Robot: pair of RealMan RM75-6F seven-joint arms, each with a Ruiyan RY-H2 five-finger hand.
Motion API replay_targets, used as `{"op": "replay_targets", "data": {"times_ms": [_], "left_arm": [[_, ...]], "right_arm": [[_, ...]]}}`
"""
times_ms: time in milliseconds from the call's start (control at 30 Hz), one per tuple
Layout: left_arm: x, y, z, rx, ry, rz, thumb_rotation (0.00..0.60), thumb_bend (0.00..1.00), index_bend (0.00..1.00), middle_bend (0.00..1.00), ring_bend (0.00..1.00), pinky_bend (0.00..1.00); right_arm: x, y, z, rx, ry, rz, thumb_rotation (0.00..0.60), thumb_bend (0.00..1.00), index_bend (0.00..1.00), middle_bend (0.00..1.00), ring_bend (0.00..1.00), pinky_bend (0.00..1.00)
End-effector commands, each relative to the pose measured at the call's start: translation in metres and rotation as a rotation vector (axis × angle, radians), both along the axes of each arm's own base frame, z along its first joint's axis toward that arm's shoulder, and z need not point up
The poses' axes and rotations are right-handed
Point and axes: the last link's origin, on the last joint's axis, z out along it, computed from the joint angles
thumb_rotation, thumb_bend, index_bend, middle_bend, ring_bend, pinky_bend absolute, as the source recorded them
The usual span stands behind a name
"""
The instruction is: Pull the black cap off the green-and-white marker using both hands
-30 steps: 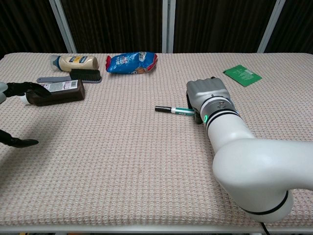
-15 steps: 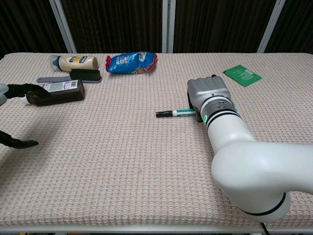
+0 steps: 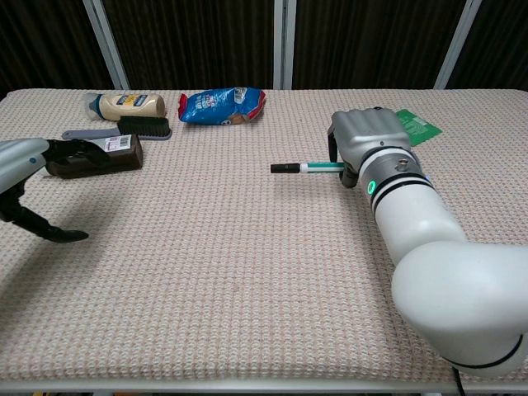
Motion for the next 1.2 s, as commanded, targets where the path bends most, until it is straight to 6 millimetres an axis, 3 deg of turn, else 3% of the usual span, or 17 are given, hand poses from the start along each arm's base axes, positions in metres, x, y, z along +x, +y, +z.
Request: {"op": "replay_targets", "data": {"times_ms": [33,267,500,700,1200], "left_arm": [[0.015,0.013,-0.004,-0.004,0.003,-0.023,0.6,0.16,0.22,0.22,0.15,0.23],[0.076,0.045,-0.009,0.064,0.033,-0.123,0.6,0.25,0.26,0.27,0.21,0.27],[0.13,0.07,-0.016,0.153,0.113,-0.157,0.6,0.25,0.33,0.35,0.27,0.31],[0.161,0.074,-0.021,0.246,0.14,-0.171,0.6,0.25,0.42,0.45,0.37,0.4],[0.172,0.064,-0.042,0.262,0.166,-0.103,0.6,0.25,0.45,0.47,0.4,0.42]], "right_arm": [[-0.002,0.001,0.019,-0.046,-0.012,0.047,0.6,0.33,0.64,0.58,0.26,0.11],[0.011,0.006,0.038,-0.078,-0.068,0.106,0.6,0.33,0.64,0.58,0.26,0.11],[0.026,0.013,0.033,-0.094,-0.07,0.157,0.6,0.33,0.65,0.58,0.26,0.11],[0.041,0.013,0.029,-0.134,-0.09,0.188,0.6,0.36,0.64,0.58,0.26,0.11],[0.055,0.014,0.02,-0.186,-0.108,0.194,0.6,0.37,0.64,0.58,0.26,0.11]]}}
